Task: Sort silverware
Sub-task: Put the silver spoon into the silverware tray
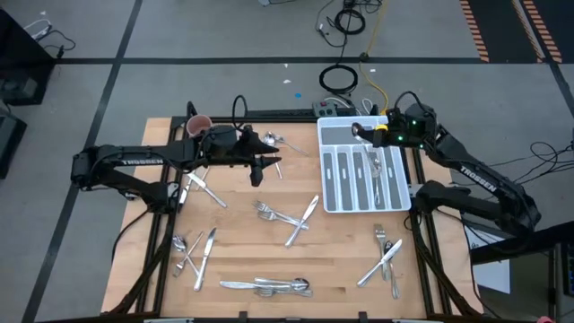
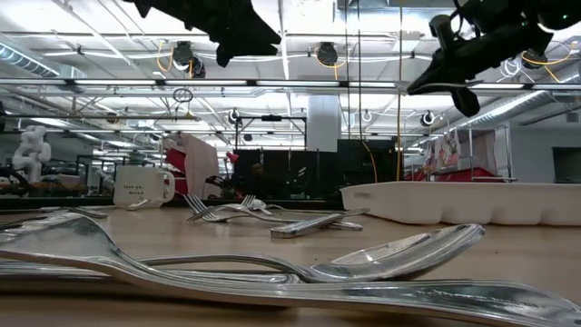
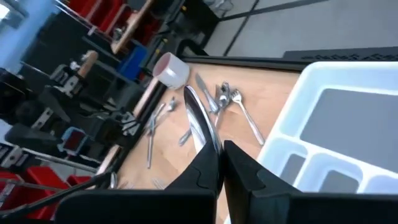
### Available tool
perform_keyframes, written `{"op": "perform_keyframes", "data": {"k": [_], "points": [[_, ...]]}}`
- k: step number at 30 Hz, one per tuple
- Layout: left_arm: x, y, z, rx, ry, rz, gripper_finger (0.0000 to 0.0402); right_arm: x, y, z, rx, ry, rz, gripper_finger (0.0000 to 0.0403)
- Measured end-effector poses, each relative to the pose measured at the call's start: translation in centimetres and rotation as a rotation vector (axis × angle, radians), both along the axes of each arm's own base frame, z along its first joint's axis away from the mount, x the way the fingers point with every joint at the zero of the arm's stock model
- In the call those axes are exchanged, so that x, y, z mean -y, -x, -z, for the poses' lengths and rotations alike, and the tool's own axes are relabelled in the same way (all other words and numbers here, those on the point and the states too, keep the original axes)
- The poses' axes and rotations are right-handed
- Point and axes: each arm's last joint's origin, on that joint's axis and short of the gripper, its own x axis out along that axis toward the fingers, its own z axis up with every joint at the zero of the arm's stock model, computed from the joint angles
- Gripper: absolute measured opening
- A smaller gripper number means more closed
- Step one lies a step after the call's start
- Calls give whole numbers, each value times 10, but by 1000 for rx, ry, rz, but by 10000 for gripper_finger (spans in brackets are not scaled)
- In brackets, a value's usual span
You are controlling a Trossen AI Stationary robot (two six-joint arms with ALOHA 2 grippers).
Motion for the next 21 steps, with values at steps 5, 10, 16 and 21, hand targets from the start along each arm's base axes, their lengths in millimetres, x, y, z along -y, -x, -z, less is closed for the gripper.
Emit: {"op": "perform_keyframes", "data": {"k": [5, 10, 16, 21], "points": [[1, 2, 8, 37, 40, 1, 141, 10, 11, 15, -31, -23, 52, 0], [1, 6, 15, 59, 58, -7, 141, 9, 21, 46, -39, -127, 82, 0], [1, 11, 15, 76, 68, -12, 141, -6, 31, 80, 85, -181, 133, 0], [2, 14, 11, 94, 64, -11, 141, -20, 42, 105, 146, -212, 209, 0]]}}
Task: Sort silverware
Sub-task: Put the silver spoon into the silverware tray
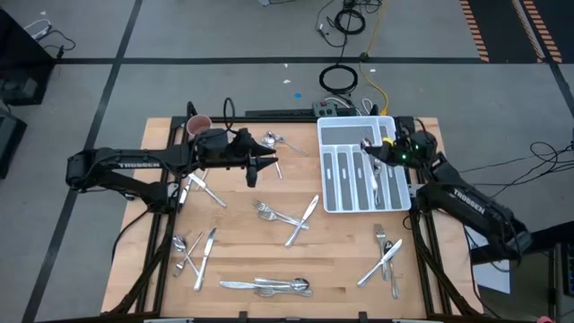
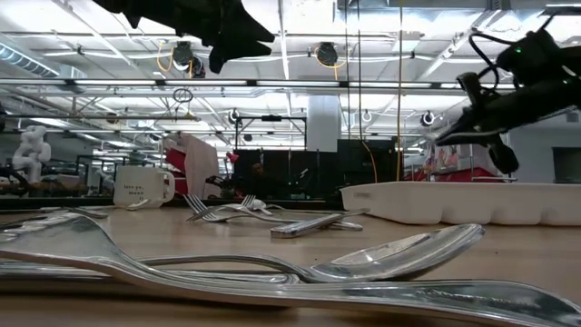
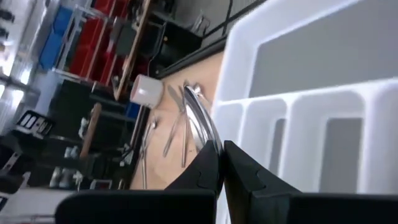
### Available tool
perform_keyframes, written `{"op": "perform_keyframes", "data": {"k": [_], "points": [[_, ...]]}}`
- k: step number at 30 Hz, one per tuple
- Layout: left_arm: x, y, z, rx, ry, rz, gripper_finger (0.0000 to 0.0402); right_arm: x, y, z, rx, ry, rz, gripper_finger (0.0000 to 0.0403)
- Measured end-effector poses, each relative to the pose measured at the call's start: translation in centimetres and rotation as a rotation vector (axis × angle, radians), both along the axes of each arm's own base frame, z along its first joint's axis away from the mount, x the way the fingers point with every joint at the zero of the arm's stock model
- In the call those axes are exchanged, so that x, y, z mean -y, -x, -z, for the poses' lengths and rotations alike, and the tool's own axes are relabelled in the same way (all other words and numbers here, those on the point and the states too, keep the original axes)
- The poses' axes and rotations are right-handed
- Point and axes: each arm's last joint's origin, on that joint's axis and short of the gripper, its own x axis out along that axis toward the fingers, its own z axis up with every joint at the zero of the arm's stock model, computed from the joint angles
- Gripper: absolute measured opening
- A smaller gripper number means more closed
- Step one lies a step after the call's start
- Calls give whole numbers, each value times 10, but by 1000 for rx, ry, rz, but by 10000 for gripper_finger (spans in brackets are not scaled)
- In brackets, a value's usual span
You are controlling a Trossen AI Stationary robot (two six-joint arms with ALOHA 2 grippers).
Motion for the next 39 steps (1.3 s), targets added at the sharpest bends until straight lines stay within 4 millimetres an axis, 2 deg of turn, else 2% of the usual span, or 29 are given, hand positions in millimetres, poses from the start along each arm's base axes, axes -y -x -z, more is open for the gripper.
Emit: {"op": "perform_keyframes", "data": {"k": [17, 29, 32, 35, 39], "points": [[0, 0, 0, 1, 17, -5, 141, -16, 21, 22, -189, -82, 181, 0], [0, 0, 0, 0, 10, -3, 141, -18, 23, 25, -254, -77, 188, 0], [0, 0, 0, -1, 10, -3, 141, -16, 20, 20, -200, -28, 168, 0], [0, 0, 0, -1, 8, -3, 141, -12, 18, 4, -124, 49, 162, 0], [0, 0, 0, -1, 9, -4, 141, -16, 22, -10, -241, 59, 174, 0]]}}
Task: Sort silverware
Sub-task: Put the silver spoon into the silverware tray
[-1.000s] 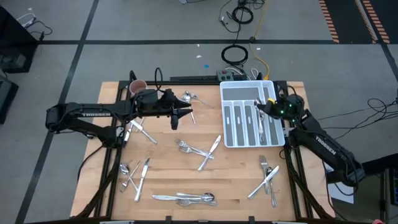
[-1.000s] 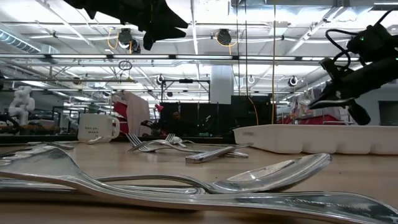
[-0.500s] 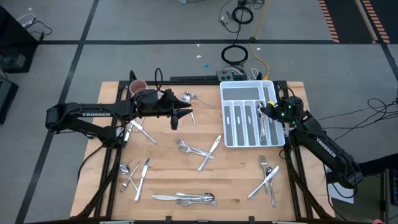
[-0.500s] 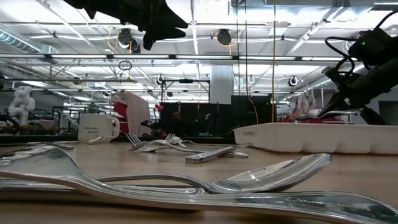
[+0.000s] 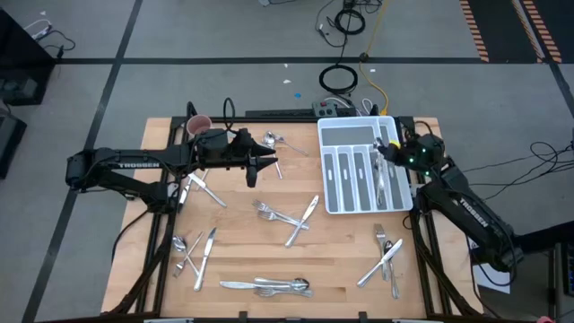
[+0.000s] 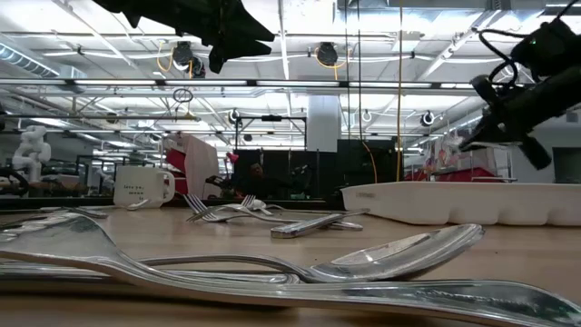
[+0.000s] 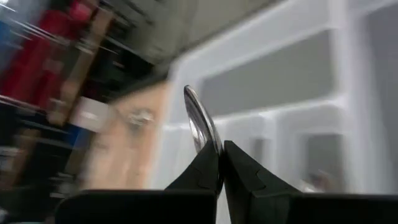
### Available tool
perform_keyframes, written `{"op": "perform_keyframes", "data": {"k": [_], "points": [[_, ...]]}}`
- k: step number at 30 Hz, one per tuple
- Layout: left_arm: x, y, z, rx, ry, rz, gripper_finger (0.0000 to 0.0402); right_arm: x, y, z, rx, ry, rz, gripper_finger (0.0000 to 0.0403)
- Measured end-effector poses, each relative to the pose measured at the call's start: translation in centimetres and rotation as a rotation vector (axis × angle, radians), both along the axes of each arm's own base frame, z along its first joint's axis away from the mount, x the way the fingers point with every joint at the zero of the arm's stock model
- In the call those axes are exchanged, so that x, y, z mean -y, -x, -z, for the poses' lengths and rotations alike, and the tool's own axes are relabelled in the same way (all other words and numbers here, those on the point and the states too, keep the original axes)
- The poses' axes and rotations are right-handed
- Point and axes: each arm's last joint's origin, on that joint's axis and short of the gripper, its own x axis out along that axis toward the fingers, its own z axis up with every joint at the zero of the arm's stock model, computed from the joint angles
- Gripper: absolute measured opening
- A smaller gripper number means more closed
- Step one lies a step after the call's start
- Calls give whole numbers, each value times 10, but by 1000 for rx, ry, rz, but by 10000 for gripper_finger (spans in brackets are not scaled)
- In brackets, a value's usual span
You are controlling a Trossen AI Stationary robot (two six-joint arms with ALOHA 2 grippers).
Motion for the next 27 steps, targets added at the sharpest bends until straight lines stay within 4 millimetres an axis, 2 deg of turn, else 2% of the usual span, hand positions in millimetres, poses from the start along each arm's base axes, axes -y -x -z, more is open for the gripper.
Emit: {"op": "perform_keyframes", "data": {"k": [4, 7, 15, 27], "points": [[0, 0, 0, 0, 1, 0, 141, -7, 7, -13, -172, 18, 5, 0], [0, 0, 0, 0, 1, 0, 141, -7, 7, -11, -191, 6, 10, 0], [0, 0, 0, 0, 6, -2, 141, -4, 8, 3, -199, -49, 105, 0], [0, 1, 3, -28, 12, -2, 141, -5, 7, 37, -197, -142, 65, 0]]}}
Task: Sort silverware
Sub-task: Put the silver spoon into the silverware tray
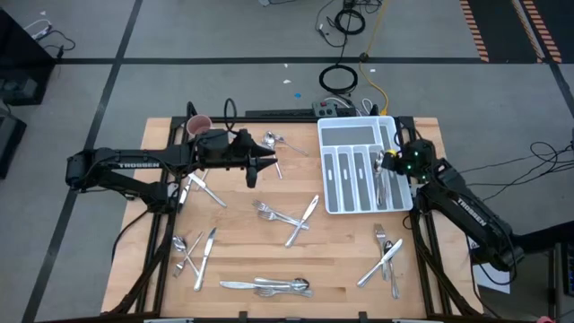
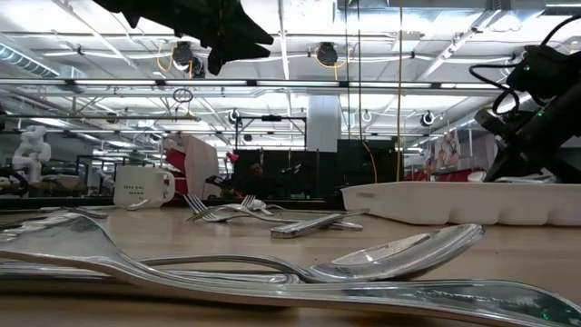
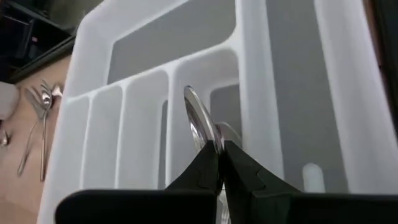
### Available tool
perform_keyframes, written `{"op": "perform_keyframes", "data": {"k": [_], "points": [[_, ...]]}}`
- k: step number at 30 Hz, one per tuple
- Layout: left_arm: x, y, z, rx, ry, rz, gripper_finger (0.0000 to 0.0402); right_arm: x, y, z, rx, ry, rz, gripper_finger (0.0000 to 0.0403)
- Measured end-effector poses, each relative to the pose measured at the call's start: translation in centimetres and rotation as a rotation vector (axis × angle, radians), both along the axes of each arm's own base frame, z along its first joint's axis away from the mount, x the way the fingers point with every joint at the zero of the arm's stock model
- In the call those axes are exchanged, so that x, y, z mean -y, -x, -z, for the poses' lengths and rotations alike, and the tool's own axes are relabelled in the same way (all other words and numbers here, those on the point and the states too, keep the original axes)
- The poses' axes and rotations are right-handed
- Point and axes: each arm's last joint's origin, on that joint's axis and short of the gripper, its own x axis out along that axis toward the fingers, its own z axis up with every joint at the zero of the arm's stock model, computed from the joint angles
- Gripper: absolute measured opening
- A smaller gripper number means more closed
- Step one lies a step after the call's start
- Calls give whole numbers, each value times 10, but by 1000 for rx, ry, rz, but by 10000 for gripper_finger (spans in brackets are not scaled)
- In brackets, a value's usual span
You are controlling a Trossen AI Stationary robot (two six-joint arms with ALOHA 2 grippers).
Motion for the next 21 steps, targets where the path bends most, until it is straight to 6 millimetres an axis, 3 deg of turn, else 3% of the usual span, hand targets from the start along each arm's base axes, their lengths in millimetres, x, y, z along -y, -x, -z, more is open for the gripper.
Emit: {"op": "perform_keyframes", "data": {"k": [21], "points": [[0, 1, 2, -22, 5, 0, 141, -2, -15, 11, -105, -106, -149, 0]]}}
